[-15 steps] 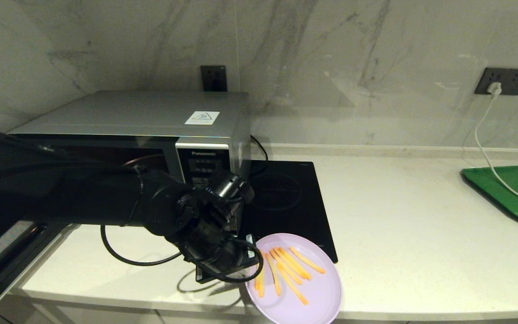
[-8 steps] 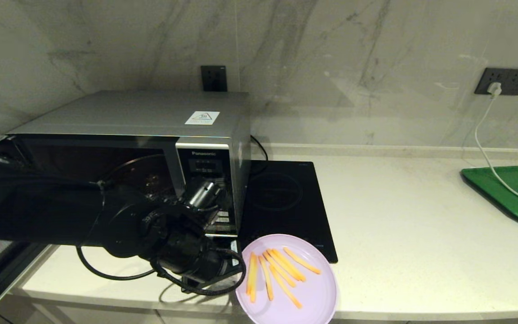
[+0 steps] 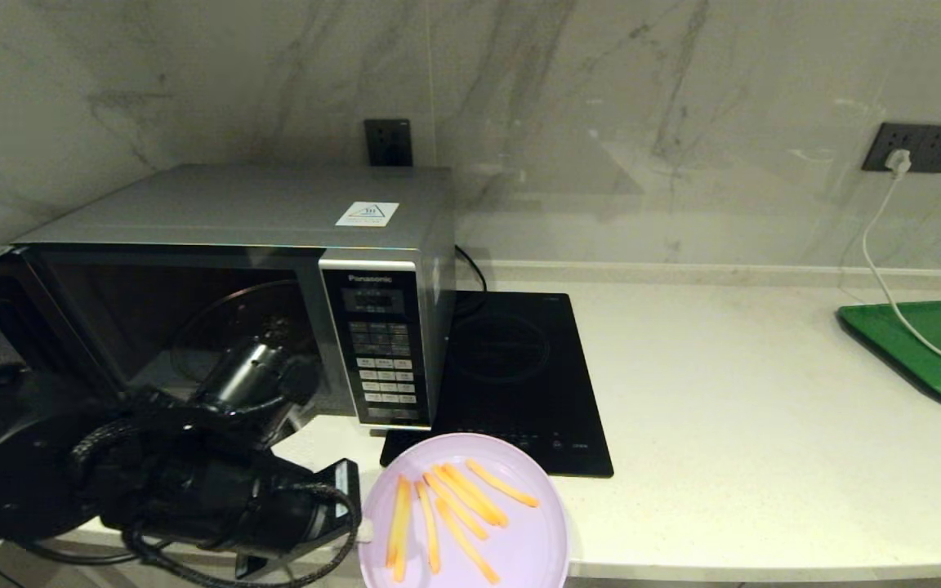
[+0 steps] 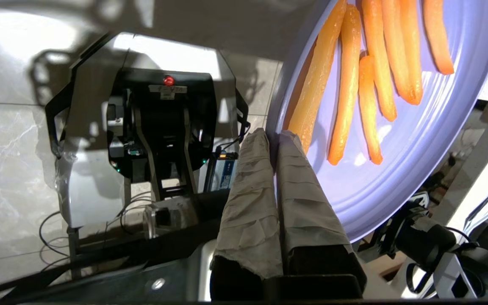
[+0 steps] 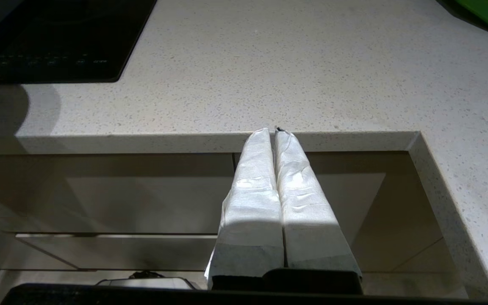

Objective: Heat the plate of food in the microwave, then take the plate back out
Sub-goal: Put the plate in the microwave oven

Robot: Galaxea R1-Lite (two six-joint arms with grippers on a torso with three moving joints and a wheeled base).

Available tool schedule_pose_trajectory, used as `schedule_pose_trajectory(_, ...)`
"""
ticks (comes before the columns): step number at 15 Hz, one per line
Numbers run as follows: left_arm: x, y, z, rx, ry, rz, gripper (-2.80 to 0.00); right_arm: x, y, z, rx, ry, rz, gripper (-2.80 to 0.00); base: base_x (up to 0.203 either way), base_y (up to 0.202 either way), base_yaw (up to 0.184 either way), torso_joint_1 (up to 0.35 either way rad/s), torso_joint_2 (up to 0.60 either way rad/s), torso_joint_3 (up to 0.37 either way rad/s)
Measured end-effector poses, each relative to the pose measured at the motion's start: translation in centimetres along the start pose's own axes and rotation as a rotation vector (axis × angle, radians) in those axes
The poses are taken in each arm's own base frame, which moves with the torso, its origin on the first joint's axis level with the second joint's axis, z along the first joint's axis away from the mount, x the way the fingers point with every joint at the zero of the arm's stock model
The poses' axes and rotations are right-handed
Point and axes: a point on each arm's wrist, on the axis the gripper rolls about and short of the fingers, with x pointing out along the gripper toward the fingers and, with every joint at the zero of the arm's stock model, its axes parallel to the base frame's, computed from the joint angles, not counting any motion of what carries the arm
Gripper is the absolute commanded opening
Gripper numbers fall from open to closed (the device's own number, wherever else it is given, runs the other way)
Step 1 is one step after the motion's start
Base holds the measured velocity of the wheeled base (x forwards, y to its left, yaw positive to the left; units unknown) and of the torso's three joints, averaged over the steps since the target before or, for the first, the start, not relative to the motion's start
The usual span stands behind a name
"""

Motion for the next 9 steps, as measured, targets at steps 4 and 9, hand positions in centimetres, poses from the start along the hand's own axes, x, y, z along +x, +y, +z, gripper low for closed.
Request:
schedule_pose_trajectory(4,-3.2,4.9,0.4,-0.107,-0.064,-0.015,-2.8,0.0,0.0,0.0,-0.001,0.0,0.0,-2.8,0.0,0.0,0.0,0.0,0.0,0.0)
schedule_pose_trajectory(9,-6.9,11.2,0.5,-0.248,-0.2,0.039,-2.8,0.0,0.0,0.0,0.0,0.0,0.001,-2.8,0.0,0.0,0.0,0.0,0.0,0.0)
